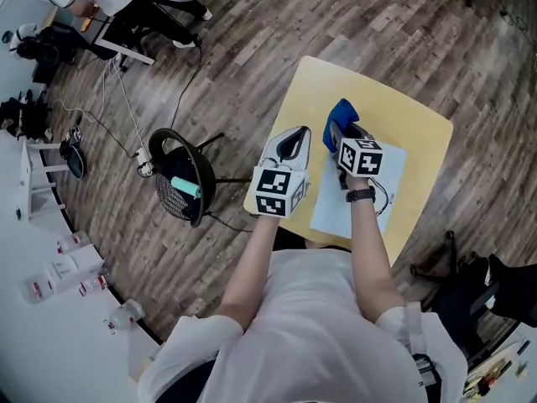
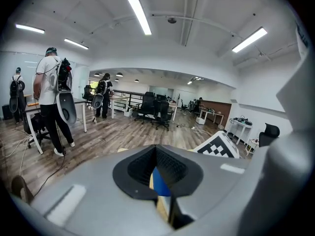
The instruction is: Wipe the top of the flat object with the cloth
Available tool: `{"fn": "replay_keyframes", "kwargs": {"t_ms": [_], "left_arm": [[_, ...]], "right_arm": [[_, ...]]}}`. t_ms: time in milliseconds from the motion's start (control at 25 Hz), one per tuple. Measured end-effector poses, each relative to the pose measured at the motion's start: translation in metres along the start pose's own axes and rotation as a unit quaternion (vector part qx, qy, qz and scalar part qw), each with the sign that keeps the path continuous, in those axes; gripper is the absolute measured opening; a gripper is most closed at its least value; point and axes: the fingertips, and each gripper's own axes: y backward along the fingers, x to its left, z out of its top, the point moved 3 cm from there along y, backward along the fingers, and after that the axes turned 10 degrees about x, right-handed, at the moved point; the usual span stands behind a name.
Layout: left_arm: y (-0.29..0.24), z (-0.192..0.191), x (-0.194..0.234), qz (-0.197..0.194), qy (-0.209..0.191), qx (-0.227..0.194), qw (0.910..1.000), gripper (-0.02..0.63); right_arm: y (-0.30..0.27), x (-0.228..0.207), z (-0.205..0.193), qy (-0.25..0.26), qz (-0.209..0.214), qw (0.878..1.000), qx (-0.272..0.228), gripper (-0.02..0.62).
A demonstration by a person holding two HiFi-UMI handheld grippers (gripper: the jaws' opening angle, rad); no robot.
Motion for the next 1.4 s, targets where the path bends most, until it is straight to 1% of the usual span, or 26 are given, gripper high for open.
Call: {"fn": "replay_keyframes", "kwargs": {"t_ms": [40, 160, 240, 360, 560, 640, 680, 760, 880, 960, 1120, 1200, 1280, 1400], "left_arm": [[-0.001, -0.001, -0.001, -0.003, -0.003, 0.005, 1.0, 0.006], [-0.003, -0.002, -0.008, -0.01, -0.031, 0.018, 0.9993, 0.006], [-0.004, -0.002, -0.015, -0.015, -0.047, 0.024, 0.9985, 0.006], [-0.007, -0.001, -0.021, -0.025, -0.054, 0.025, 0.9979, 0.006], [-0.012, -0.001, -0.032, -0.042, -0.069, 0.034, 0.9961, 0.006], [-0.013, 0.001, -0.038, -0.049, -0.071, 0.033, 0.9958, 0.006], [-0.014, 0.003, -0.041, -0.052, -0.072, 0.031, 0.9956, 0.006], [-0.017, 0.005, -0.049, -0.06, -0.075, 0.03, 0.9949, 0.006], [-0.02, 0.005, -0.061, -0.071, -0.082, 0.031, 0.9936, 0.006], [-0.021, 0.007, -0.069, -0.078, -0.085, 0.032, 0.9928, 0.006], [-0.021, 0.012, -0.081, -0.089, -0.095, 0.03, 0.9909, 0.006], [-0.02, 0.013, -0.084, -0.092, -0.099, 0.029, 0.9904, 0.006], [-0.02, 0.013, -0.087, -0.094, -0.101, 0.029, 0.99, 0.006], [-0.018, 0.013, -0.09, -0.095, -0.1, 0.028, 0.99, 0.006]], "right_arm": [[-0.005, -0.001, -0.004, 0.009, -0.008, 1.0, 0.01, 0.066], [-0.009, -0.009, -0.015, 0.058, -0.059, 0.995, 0.046, 0.066], [-0.006, -0.017, -0.023, 0.069, -0.083, 0.992, 0.062, 0.065], [0.002, -0.033, -0.034, 0.055, -0.102, 0.991, 0.068, 0.066], [0.026, -0.062, -0.047, 0.021, -0.138, 0.989, 0.059, 0.066], [0.04, -0.073, -0.051, 0.015, -0.154, 0.986, 0.056, 0.066], [0.047, -0.079, -0.054, 0.017, -0.165, 0.985, 0.057, 0.066], [0.062, -0.091, -0.059, 0.037, -0.193, 0.978, 0.066, 0.066], [0.086, -0.112, -0.069, 0.075, -0.242, 0.964, 0.08, 0.066], [0.103, -0.129, -0.075, 0.066, -0.268, 0.958, 0.078, 0.065], [0.135, -0.16, -0.084, -0.005, -0.305, 0.951, 0.049, 0.065], [0.145, -0.168, -0.088, -0.025, -0.318, 0.947, 0.04, 0.064], [0.151, -0.173, -0.09, -0.029, -0.325, 0.945, 0.038, 0.065], [0.158, -0.17, -0.085, -0.012, -0.327, 0.944, 0.037, 0.065]]}}
